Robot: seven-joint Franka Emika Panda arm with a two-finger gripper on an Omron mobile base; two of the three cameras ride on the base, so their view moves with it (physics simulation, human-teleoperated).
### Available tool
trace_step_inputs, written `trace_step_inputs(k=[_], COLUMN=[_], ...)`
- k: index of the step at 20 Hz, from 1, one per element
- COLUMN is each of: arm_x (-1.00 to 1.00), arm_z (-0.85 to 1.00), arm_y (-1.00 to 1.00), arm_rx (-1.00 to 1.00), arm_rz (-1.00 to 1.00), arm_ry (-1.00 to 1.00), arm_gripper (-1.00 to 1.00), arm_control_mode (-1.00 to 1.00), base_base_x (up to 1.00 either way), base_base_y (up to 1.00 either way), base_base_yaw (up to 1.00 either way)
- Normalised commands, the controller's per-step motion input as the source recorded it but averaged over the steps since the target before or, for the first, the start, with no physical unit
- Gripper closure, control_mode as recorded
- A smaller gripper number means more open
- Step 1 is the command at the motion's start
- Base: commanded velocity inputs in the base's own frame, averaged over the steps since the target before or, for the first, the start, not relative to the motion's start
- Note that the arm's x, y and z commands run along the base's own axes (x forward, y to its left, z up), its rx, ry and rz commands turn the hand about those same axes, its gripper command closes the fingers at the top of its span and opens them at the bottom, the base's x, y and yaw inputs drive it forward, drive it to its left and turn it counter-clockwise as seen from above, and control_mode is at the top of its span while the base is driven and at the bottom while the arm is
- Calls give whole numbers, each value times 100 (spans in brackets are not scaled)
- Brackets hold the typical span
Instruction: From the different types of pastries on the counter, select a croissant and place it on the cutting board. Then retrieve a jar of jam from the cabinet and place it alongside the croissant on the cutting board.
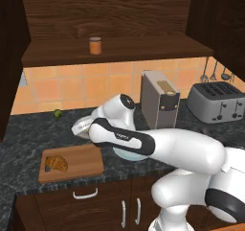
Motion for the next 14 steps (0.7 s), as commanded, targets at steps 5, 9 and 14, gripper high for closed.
trace_step_inputs(k=[5, 9, 14], arm_x=[-20, -20, -8], arm_z=[80, 65, 19], arm_y=[-19, -13, -7], arm_rx=[6, 4, 0], arm_rz=[-4, -7, 0], arm_ry=[2, 0, 4], arm_gripper=[-100, -100, -100], arm_control_mode=[-100, -100, -100], base_base_x=[0, 0, 0], base_base_y=[0, 0, 0], base_base_yaw=[0, 0, 0])
